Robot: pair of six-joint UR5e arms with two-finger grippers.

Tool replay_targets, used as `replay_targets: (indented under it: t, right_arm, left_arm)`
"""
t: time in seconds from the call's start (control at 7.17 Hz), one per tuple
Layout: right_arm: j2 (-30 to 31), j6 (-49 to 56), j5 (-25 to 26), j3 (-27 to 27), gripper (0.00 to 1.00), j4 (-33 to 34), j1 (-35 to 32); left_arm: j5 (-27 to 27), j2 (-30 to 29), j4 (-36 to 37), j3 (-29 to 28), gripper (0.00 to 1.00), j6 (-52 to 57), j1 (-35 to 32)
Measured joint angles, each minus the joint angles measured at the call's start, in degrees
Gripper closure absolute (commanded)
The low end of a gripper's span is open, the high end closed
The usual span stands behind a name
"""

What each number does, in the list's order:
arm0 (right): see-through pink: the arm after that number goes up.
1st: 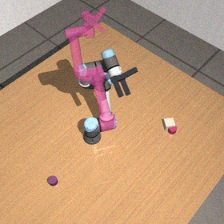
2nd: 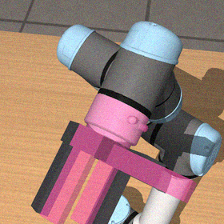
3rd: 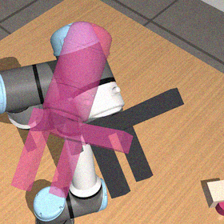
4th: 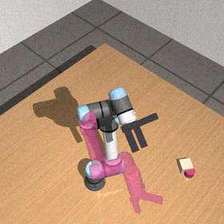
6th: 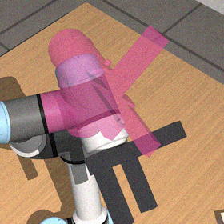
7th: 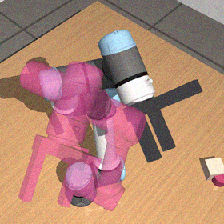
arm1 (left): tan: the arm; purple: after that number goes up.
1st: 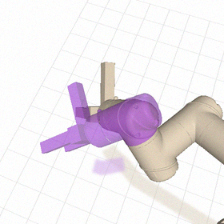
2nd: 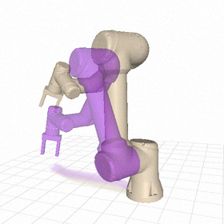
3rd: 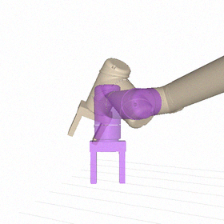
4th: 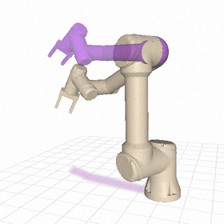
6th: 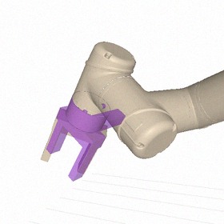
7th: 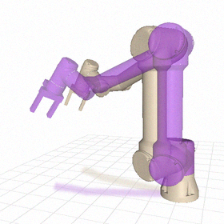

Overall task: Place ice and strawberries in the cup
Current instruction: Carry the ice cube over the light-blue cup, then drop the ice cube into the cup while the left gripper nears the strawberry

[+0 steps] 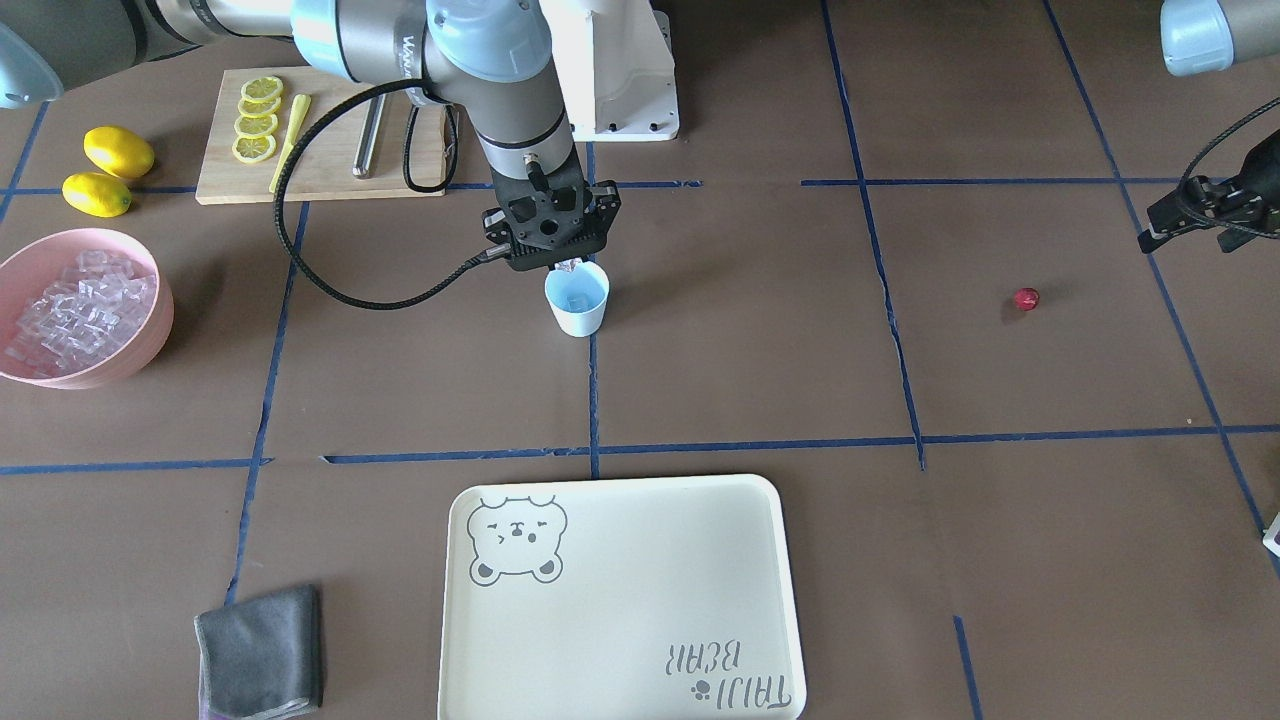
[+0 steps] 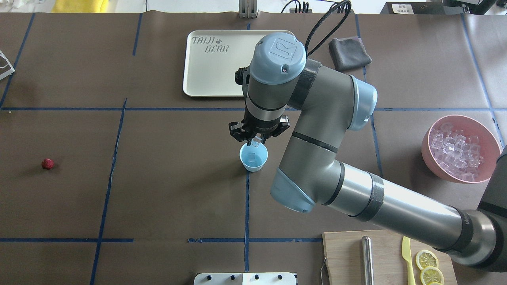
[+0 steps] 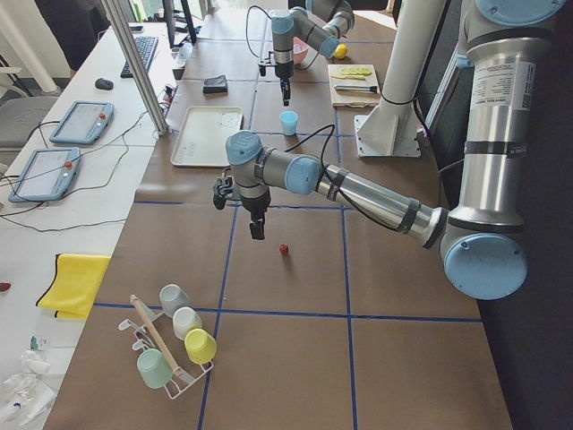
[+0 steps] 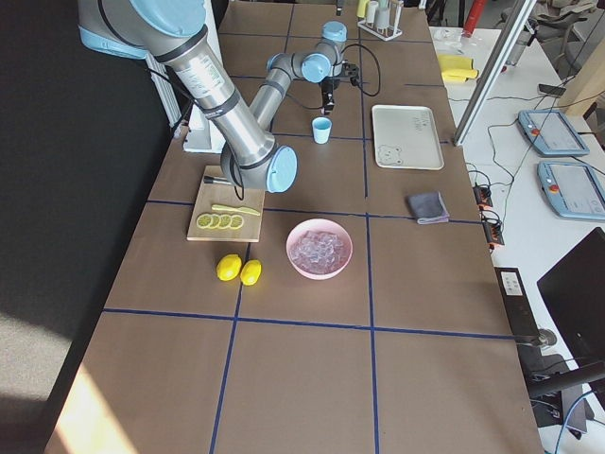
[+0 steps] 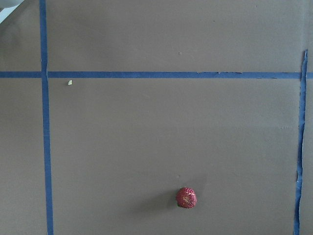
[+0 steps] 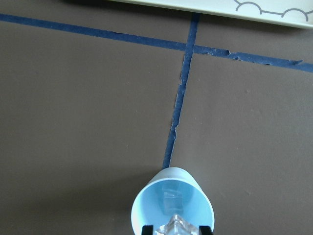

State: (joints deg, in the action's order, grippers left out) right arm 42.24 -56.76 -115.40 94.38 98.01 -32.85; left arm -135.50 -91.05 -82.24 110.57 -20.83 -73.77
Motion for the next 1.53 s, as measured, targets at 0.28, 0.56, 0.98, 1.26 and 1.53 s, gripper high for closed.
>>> replay_targets:
  t: [0.28,0.56,0.98,1.26,1.53]
  right_arm:
    - [-0.1,-0.2,0.7,-2.5,0.59,-3.1,0.4]
    - [0.1,-0.3,0.7,-3.0,0.01,-3.8,0.8]
    - [0.3,-3.1,0.1,-1.6,0.01,-2.1,0.9]
    - [0.7,-3.6,-0.1,2.7,0.01,3.3,0.7]
    - [5.2,-0.6,-0.4,9.0,0.01,7.0,-2.1]
  left_arm:
    - [-0.9,0.0,0.1,0.5,0.00,0.0,0.0]
    - [-1.3,0.0,0.1,0.5,0.00,0.0,0.0]
    - [-1.3,-0.1,0.1,0.1,0.00,0.0,0.1]
    - [-0.8,-0.3,0.0,0.2,0.00,-1.2,1.2]
    - [3.9,-0.7,-0.3,0.9,0.00,-7.8,7.9]
